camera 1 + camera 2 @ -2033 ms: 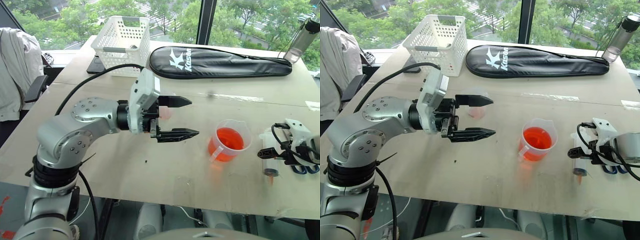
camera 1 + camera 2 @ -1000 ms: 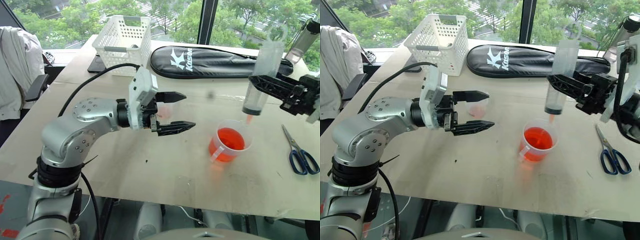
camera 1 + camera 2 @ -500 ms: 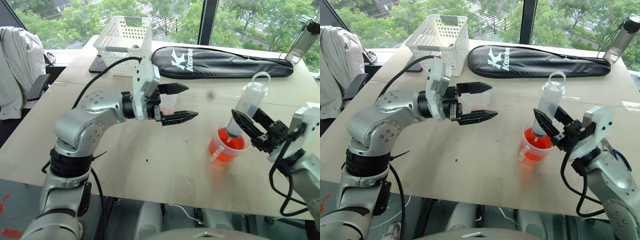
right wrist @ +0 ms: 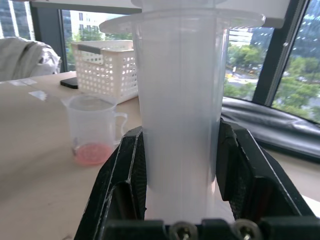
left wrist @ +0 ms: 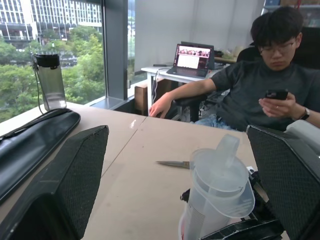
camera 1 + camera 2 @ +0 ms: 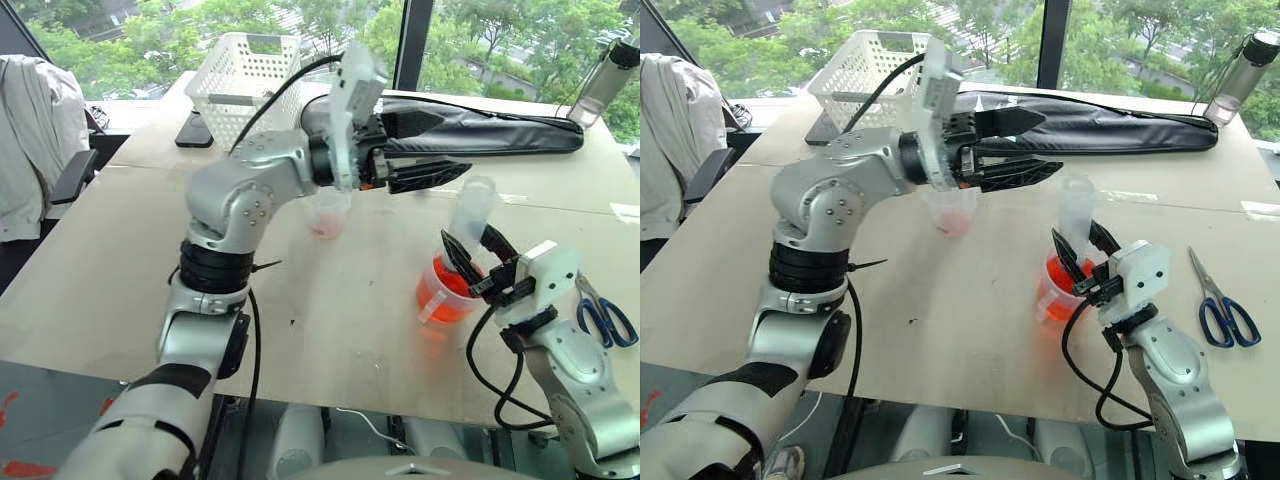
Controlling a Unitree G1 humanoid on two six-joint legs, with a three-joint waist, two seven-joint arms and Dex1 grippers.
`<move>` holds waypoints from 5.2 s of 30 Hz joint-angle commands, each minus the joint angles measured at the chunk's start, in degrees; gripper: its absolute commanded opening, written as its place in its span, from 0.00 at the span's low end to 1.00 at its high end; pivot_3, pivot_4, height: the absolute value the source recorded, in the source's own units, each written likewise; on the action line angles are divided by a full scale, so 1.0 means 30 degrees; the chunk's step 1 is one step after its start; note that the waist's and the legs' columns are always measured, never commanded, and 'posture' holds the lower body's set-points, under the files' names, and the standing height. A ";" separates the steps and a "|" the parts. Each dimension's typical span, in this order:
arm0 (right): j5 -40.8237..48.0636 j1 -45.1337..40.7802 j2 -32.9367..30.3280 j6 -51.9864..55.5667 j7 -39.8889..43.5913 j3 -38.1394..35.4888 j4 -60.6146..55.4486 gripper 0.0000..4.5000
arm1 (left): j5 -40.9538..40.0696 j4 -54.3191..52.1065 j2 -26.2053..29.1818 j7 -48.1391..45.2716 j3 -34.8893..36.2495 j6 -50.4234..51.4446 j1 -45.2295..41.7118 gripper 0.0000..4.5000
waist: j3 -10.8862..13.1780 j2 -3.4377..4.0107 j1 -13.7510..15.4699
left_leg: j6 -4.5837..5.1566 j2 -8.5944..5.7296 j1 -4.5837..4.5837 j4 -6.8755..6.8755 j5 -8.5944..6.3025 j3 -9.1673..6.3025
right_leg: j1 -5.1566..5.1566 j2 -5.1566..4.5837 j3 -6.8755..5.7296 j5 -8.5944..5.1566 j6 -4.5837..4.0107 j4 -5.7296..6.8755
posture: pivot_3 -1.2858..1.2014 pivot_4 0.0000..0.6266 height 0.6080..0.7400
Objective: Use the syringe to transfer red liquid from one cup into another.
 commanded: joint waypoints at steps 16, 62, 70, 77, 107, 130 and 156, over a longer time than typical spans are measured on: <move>-0.1556 -0.0555 0.1824 -0.0307 -0.0428 0.0330 -0.0640 0.33 | 0.3258 -0.0071 0.0357 -0.2056 -0.1404 -0.3035 -0.0141 1.00 | 0.0000 0.0000 -0.0046 | 0.0000 0.0000 0.0010 0.0015 0.0000 0.0015 | 0.0001 -0.0004 0.0014 -0.0003 -0.0011 0.0025 | 0.52 0.24 0.88; -0.0011 0.1746 0.1379 0.1440 0.0441 0.0105 -0.2231 0.32 | 0.5034 0.1397 -0.2333 -0.2129 -0.1252 -0.5300 -0.1224 0.00 | -0.0001 0.0000 -0.0043 | 0.0000 0.0000 0.0008 0.0017 0.0000 0.0010 | -0.0001 -0.0004 0.0012 -0.0006 -0.0007 0.0029 | 0.52 0.24 0.88; 0.0119 0.1982 0.1307 0.1501 0.0357 0.0041 -0.2259 0.32 | 0.5249 0.2150 -0.2258 -0.2269 -0.1025 -0.5719 -0.1675 0.00 | 0.0000 0.0000 -0.0038 | 0.0000 -0.0001 0.0009 0.0018 0.0000 0.0009 | -0.0001 -0.0004 0.0012 -0.0010 -0.0009 0.0029 | 0.52 0.24 0.88; 0.0069 0.1750 0.1307 0.1657 0.0228 0.0032 -0.2301 0.32 | 0.5361 0.2718 -0.2145 -0.2393 -0.0941 -0.6059 -0.1991 0.00 | 0.0000 0.0000 -0.0037 | 0.0000 -0.0001 0.0006 0.0017 0.0000 0.0010 | -0.0001 -0.0004 0.0012 -0.0009 -0.0008 0.0026 | 0.52 0.24 0.88; 0.0080 0.1383 0.1538 0.1819 -0.0094 -0.0106 -0.2556 0.32 | 0.5296 0.2863 -0.2142 -0.2376 -0.0984 -0.6423 -0.1795 0.00 | 0.0000 0.0000 -0.0040 | 0.0000 -0.0001 0.0006 0.0017 0.0000 0.0009 | -0.0001 -0.0004 0.0011 -0.0010 -0.0010 0.0027 | 0.52 0.24 0.88; 0.4438 0.0524 0.1556 0.3095 -0.0414 -0.3394 -0.4077 0.32 | 0.0381 0.2248 -0.0695 -0.1147 0.3355 -0.1358 -0.0438 1.00 | 0.0000 0.0002 -0.0027 | 0.0000 0.0000 0.0008 0.0021 0.0000 -0.0003 | 0.0003 -0.0005 -0.0002 0.0000 0.0001 0.0042 | 0.52 0.24 0.88; 1.3857 -0.7192 -0.1442 0.5676 -0.2329 -0.4837 -0.2573 0.32 | 0.2184 0.6598 -0.0799 0.4592 0.6507 -0.4997 -0.1799 1.00 | 0.0009 -0.0011 -0.0118 | 0.0000 -0.0005 0.0006 0.0007 0.0000 0.0007 | 0.0003 -0.0009 0.0006 0.0008 0.0002 0.0030 | 0.52 0.24 0.88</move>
